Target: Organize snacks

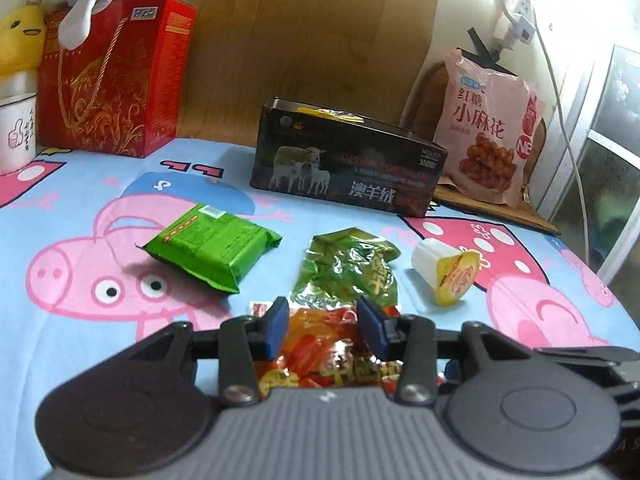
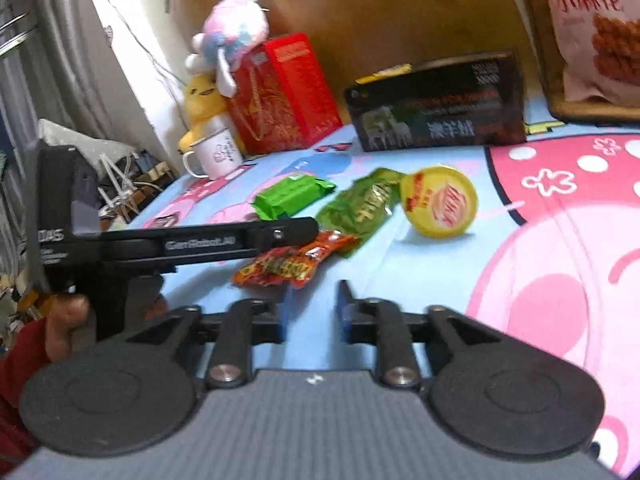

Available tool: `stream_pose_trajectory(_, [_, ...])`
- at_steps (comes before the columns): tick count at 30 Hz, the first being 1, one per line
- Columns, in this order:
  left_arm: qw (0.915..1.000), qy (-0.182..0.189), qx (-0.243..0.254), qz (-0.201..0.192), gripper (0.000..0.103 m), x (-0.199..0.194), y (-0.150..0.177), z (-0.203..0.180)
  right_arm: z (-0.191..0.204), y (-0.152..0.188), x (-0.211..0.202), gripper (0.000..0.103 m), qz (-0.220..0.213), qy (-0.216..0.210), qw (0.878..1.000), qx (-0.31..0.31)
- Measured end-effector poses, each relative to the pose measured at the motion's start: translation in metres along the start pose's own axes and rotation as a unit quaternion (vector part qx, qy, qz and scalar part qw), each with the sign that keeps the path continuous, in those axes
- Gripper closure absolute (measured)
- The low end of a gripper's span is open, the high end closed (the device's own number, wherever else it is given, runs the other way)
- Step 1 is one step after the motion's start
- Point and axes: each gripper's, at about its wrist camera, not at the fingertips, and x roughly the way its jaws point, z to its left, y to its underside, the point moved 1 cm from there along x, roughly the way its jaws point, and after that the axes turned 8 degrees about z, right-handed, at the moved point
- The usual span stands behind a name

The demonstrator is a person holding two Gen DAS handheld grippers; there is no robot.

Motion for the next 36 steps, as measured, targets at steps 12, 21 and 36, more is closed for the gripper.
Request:
stream_pose_trajectory(12, [0.9996,-0.022,0.018,-0.007,0.059,-0.001,0.002,-0.005,0.01,0.005,-0.001,0.063,-0.012,0.033,0.999,-0.036])
stream_pose_trajectory(21, [0.9995,-0.023,0.02,-0.008,0.058,-0.001,0.001,-0.004,0.011,0.006,-0.002,0.059,-0.015,0.044,0.998,-0.035])
stream_pose_trajectory(36, [0.9997,-0.018,0.016,-0.009,0.055,-0.002,0.002,-0.004,0.011,0.006,-0.002,0.054,-0.015,0.044,0.998,-0.034])
